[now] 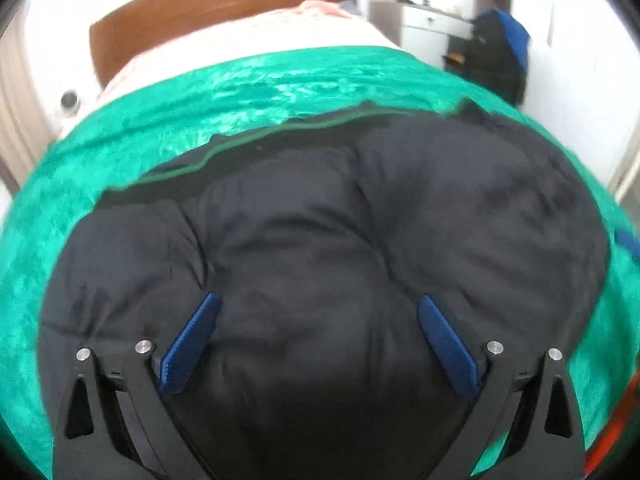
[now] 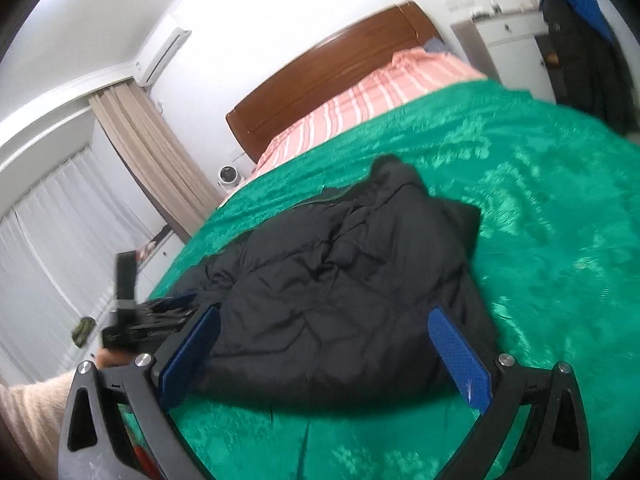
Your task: Fold large clothes
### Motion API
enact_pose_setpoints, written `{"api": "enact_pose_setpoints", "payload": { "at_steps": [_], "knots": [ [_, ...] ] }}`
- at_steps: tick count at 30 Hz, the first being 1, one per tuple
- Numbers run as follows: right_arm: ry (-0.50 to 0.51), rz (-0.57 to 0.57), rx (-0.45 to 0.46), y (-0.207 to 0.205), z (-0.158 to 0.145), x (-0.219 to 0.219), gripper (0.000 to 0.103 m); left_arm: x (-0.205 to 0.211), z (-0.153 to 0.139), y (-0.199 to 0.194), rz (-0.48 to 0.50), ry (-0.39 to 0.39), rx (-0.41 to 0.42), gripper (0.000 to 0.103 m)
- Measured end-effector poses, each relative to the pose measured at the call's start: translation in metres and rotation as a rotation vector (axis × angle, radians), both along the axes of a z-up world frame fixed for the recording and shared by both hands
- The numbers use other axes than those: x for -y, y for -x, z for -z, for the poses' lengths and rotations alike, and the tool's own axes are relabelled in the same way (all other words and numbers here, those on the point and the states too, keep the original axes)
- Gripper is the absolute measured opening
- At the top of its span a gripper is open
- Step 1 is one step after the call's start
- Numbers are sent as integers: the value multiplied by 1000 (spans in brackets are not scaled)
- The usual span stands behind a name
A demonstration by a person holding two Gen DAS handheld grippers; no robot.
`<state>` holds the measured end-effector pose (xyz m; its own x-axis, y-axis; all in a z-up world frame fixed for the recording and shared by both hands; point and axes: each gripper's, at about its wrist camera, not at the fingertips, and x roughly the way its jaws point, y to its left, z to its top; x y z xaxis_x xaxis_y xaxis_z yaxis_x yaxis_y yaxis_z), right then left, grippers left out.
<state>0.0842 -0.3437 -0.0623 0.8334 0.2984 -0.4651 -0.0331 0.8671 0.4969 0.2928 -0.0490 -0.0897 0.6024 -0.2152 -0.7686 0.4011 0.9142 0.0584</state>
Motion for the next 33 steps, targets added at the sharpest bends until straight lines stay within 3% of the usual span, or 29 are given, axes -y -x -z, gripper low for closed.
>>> {"api": "enact_pose_setpoints", "payload": {
  "at_steps": [3,5,8,11,15,19,23,25,26,28,29,30,31,33],
  "knots": [
    [54,37,-47,0,21,-3,102,-3,29,6,-54,-4,-33,102],
    [87,56,-97,1,39,-3,102,2,40,8,-56,-36,10,102],
    [86,52,-114,10,46,1,102,6,32,12,-80,-46,-22,100],
    [78,79,-70,21,38,14,102,4,13,40,-52,-12,-43,100],
    [-70,97,-90,18,48,32,102,12,33,70,-6,-98,8,102],
    [-213,89,-131,12,61,43,102,12,16,78,-24,-59,-12,99],
    [-357,110,-126,6,66,59,102,25,-14,110,153,46,112,100],
    [-470,83,-171,-16,73,59,103,42,-6,121,284,44,100,101],
    [-488,76,-189,-25,74,57,103,56,11,120,327,1,53,101],
    [-519,17,-258,-57,79,48,95,68,41,106,328,-63,-26,102],
    [-525,2,-299,-68,83,45,68,71,45,105,327,-73,-7,103],
    [-525,12,-336,-78,85,43,52,73,46,105,322,-77,4,103],
    [-507,25,-345,-82,82,41,47,73,43,103,314,-67,-3,103],
    [-316,31,-305,-87,43,23,32,66,33,97,305,8,-42,102]
  ]
}}
